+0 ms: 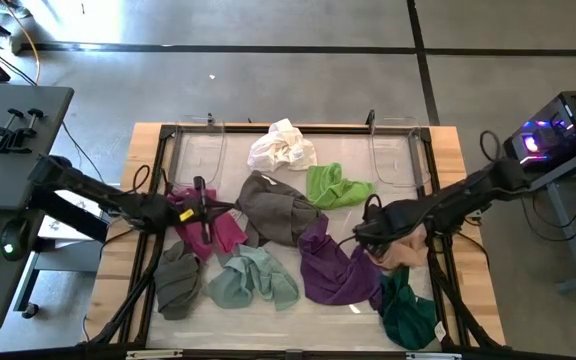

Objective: Sort towels by color in basket
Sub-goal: Put the brown towel into the left transparent bin

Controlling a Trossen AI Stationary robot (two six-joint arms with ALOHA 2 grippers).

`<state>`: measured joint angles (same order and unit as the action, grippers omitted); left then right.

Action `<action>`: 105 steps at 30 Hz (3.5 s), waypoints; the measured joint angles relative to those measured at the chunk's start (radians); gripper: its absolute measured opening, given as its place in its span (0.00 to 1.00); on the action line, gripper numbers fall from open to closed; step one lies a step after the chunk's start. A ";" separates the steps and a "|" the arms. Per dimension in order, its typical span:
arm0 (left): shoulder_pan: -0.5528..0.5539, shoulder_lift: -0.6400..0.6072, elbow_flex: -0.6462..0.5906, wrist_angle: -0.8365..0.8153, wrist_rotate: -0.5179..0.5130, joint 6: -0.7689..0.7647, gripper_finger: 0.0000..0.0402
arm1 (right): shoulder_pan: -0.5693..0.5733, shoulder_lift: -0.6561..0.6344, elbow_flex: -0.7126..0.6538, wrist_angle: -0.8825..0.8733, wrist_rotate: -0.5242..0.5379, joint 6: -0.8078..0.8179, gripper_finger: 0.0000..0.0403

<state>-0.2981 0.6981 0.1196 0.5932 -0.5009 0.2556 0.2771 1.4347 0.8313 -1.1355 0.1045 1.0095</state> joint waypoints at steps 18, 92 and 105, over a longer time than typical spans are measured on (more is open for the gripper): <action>-0.107 0.461 0.281 -0.003 -0.231 0.155 0.00 | -0.047 -0.020 -0.229 0.349 -0.005 -0.057 0.09; 0.015 1.085 0.931 -0.094 -0.468 0.992 0.66 | -0.427 -0.099 -0.231 1.709 -0.592 -0.617 0.02; 0.035 1.085 0.931 -0.104 -0.450 0.938 0.19 | -0.427 -0.099 -0.231 1.708 -0.585 -0.629 0.02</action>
<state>-0.2635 1.7828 1.0508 0.4889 -0.9512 1.1938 -0.1497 1.3354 0.6006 0.5728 -0.4807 0.3807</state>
